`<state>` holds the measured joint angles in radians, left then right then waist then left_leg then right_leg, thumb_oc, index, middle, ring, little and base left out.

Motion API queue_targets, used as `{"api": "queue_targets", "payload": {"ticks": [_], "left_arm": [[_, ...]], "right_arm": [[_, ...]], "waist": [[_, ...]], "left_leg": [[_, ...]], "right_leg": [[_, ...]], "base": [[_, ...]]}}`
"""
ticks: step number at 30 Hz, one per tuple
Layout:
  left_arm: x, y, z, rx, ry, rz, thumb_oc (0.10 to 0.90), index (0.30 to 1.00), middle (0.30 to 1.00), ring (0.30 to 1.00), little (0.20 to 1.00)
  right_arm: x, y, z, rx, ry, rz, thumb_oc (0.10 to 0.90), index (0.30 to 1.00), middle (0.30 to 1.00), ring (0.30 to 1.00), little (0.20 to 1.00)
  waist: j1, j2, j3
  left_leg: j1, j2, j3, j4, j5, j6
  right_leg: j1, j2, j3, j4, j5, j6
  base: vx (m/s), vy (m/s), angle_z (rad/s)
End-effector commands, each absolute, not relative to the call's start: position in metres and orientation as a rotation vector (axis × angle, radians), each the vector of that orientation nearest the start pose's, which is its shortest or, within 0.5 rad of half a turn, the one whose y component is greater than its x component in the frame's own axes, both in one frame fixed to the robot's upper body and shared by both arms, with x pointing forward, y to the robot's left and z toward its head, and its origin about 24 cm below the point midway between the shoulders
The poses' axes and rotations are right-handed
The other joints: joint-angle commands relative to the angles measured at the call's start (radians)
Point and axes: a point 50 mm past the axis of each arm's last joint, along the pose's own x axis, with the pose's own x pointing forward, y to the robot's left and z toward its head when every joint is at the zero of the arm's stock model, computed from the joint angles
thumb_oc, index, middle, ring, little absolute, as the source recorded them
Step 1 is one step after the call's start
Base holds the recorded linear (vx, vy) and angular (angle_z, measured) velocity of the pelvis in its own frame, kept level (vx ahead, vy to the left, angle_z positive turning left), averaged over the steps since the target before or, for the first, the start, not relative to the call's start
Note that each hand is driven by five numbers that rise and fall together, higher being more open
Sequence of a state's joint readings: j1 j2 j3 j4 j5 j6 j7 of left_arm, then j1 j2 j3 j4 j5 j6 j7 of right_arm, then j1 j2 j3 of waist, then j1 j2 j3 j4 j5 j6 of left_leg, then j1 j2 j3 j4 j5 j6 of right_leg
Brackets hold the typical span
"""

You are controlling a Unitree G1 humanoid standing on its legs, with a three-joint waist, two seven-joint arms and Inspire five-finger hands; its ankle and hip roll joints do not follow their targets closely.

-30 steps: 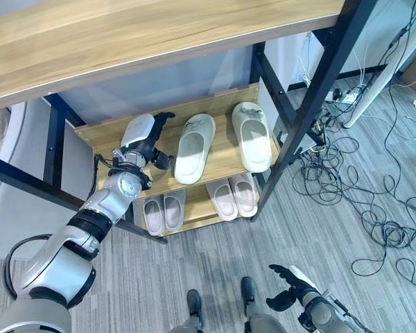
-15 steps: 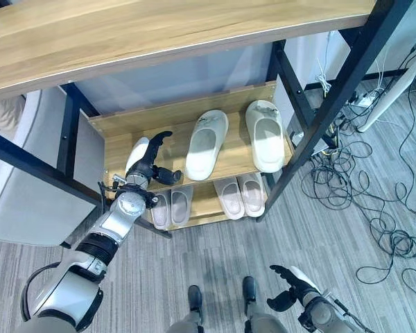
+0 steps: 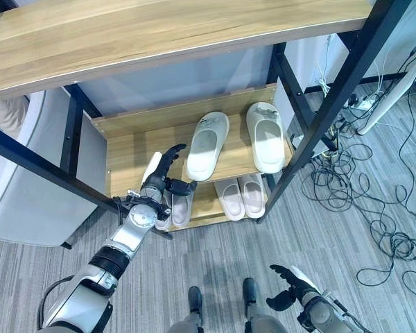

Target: Arrange the slippers neatly on the shoe rack.

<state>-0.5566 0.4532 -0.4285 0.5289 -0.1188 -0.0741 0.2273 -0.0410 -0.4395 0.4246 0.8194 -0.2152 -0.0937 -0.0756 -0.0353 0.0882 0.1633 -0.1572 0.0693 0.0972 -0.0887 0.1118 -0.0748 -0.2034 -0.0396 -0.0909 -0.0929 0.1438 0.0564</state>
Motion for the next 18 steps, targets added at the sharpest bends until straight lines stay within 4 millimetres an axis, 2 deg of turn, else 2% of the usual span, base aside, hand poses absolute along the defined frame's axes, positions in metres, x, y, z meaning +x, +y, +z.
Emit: {"api": "queue_targets", "payload": {"ticks": [1,18], "left_arm": [[0.353,0.147,0.110,0.410,-0.237,-0.103,0.800,0.900,0.900,0.900,0.900],[0.346,0.107,0.108,0.348,-0.259,-0.216,0.800,0.900,0.900,0.900,0.900]], "right_arm": [[0.168,-0.232,-0.109,-0.803,0.698,0.275,0.800,0.900,0.900,0.900,0.900],[0.170,-0.236,-0.108,-0.808,0.700,0.253,0.800,0.900,0.900,0.900,0.900]], "waist": [[0.012,-0.032,-0.083],[0.003,-0.023,-0.076]], "left_leg": [[-0.073,-0.060,-0.032,0.001,0.007,-0.012],[-0.069,-0.060,-0.029,0.001,0.006,-0.009]], "right_leg": [[-0.044,-0.055,-0.061,0.006,-0.040,0.087],[-0.040,-0.055,-0.053,0.006,-0.042,0.086]], "base": [[0.00,0.000,0.00],[0.00,0.000,0.00]]}}
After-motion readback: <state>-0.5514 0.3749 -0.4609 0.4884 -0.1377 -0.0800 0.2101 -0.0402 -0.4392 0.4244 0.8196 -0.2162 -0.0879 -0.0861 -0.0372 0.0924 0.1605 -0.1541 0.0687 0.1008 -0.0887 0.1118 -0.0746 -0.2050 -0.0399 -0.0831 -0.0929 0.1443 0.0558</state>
